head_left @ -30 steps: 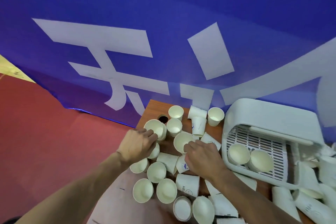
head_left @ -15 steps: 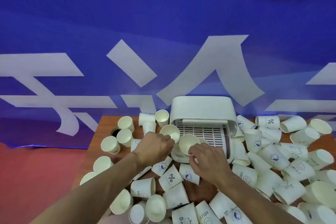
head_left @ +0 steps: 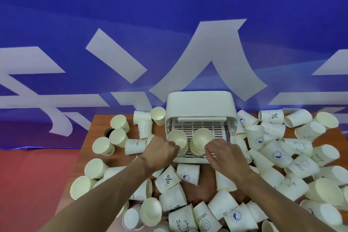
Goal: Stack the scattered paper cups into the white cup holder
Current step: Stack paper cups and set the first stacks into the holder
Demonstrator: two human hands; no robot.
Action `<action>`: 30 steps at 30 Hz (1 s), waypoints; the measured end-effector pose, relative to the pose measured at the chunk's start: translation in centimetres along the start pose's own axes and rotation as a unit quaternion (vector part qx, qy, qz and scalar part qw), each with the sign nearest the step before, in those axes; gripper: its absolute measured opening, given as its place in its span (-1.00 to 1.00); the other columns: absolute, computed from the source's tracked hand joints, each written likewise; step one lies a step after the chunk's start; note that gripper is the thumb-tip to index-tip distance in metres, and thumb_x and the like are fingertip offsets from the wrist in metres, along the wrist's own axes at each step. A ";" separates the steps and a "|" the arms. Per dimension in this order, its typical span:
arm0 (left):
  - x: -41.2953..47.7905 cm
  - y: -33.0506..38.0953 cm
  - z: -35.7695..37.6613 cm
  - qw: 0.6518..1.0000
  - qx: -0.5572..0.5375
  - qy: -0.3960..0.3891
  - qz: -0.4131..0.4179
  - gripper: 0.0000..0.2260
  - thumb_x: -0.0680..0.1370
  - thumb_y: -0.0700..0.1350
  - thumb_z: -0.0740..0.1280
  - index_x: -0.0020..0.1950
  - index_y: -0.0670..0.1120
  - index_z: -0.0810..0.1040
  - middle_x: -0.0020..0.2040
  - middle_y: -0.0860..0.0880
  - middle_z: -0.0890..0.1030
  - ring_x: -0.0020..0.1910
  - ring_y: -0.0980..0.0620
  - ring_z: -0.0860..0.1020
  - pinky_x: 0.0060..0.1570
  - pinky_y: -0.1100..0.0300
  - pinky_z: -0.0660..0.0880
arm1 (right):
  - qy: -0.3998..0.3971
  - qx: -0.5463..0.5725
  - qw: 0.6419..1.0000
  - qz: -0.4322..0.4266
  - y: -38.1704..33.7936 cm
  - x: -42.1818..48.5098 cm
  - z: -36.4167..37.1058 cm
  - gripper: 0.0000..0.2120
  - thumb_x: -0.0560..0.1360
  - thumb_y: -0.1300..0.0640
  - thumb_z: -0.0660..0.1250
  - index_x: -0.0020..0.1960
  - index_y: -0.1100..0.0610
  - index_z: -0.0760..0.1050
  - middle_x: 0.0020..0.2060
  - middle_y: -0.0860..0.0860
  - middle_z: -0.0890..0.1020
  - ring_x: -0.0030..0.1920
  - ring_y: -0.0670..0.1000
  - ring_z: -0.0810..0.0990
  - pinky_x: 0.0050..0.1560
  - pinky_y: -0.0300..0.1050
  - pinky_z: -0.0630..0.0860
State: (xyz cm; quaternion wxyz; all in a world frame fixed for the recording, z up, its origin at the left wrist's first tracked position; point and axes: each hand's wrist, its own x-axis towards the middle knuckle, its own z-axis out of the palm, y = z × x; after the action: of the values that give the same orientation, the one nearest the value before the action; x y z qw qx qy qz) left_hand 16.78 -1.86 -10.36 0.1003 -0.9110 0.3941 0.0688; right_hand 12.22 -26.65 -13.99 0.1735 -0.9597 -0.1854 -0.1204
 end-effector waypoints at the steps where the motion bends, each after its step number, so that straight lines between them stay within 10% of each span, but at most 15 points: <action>1: 0.2 0.1 0.2 1.000 -0.005 -0.005 0.004 -0.86 0.41 -0.15 0.43 -0.33 -0.06 0.52 -0.43 0.01 0.52 -0.54 -0.05 0.44 -0.52 0.21 0.42 | 0.002 0.006 1.000 -0.004 0.0 0.0 0.3 -0.92 0.37 0.18 0.45 -0.17 0.04 0.59 -0.28 -0.10 0.60 -0.28 -0.06 0.57 -0.51 -0.19 0.42; 16: 3.6 0.7 4.4 0.994 -0.009 -0.111 -0.008 -0.87 0.53 -0.22 0.31 0.06 -0.07 0.54 -0.12 -0.04 0.61 -0.18 -0.07 0.56 -0.27 0.13 0.45 | -0.203 -0.018 0.979 0.029 2.1 0.8 4.9 -0.71 0.64 -0.08 0.13 0.11 -0.05 0.60 0.03 -0.13 0.61 0.08 -0.03 0.57 -0.10 -0.08 0.52; 25: 4.2 0.4 4.6 0.994 -0.038 -0.102 -0.033 -0.88 0.53 -0.26 0.26 -0.05 -0.06 0.52 -0.22 -0.03 0.60 -0.28 -0.07 0.55 -0.38 0.15 0.27 | -0.195 -0.031 0.980 0.029 1.1 1.9 5.9 -0.81 0.25 0.05 0.65 -0.24 -0.12 0.66 -0.34 -0.15 0.63 -0.35 -0.07 0.63 -0.48 -0.25 0.40; 30: 3.7 0.6 4.6 0.995 -0.045 -0.091 -0.015 -0.88 0.44 -0.27 0.33 -0.16 -0.05 0.53 -0.29 -0.02 0.57 -0.36 -0.06 0.52 -0.43 0.16 0.19 | -0.201 -0.067 0.977 0.005 1.0 2.1 5.5 -0.83 0.27 0.00 0.62 -0.20 -0.14 0.66 -0.31 -0.15 0.64 -0.31 -0.07 0.65 -0.42 -0.26 0.24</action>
State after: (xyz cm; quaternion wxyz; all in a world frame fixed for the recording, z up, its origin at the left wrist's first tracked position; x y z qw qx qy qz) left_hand 18.62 -3.79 -15.66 0.0958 -0.9103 0.3663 0.1674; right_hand 15.45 -24.76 -18.69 0.0686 -0.9746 -0.2031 0.0641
